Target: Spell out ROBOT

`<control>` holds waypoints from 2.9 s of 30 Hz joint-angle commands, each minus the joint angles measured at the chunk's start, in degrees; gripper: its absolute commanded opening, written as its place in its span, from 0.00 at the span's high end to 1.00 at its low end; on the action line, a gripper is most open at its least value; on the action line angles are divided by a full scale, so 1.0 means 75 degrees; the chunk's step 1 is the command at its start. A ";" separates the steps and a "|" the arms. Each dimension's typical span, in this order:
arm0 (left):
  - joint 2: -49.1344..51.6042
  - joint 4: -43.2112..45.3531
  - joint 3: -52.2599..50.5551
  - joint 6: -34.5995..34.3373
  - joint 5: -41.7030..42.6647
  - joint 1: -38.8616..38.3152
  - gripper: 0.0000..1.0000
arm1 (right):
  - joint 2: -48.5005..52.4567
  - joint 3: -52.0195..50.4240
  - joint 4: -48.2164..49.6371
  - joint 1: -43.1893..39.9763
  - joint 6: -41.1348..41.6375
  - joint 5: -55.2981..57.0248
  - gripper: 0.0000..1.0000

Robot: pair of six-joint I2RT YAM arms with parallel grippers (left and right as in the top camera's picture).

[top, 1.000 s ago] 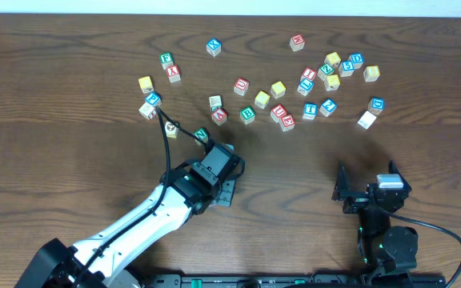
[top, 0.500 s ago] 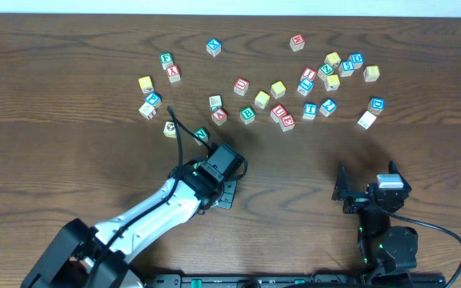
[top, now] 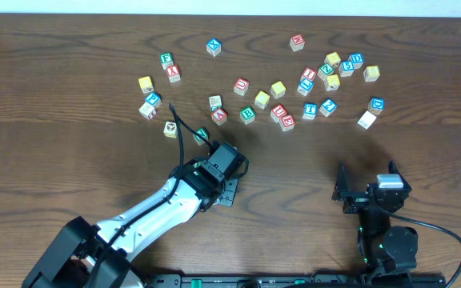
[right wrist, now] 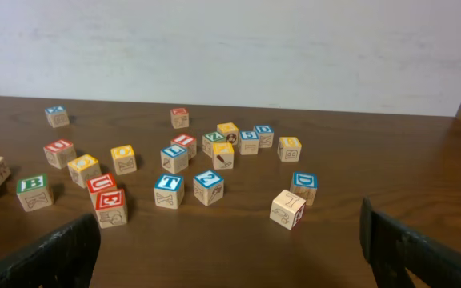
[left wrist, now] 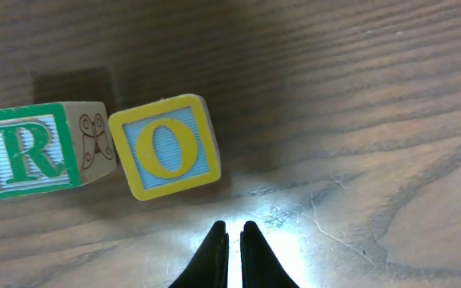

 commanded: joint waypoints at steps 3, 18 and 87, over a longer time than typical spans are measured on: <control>0.0015 0.0131 0.0044 0.0102 -0.0187 0.0017 0.93 | 0.0009 -0.0009 -0.0029 -0.0061 0.0076 -0.0017 0.01; 0.0015 0.0280 0.0041 0.0102 -0.0533 0.0017 0.92 | 0.0009 -0.0009 -0.0029 -0.0061 0.0076 -0.0017 0.01; 0.0385 0.0501 -0.0052 0.0099 -0.0968 0.0020 0.92 | 0.0009 -0.0009 -0.0029 -0.0061 0.0076 -0.0017 0.01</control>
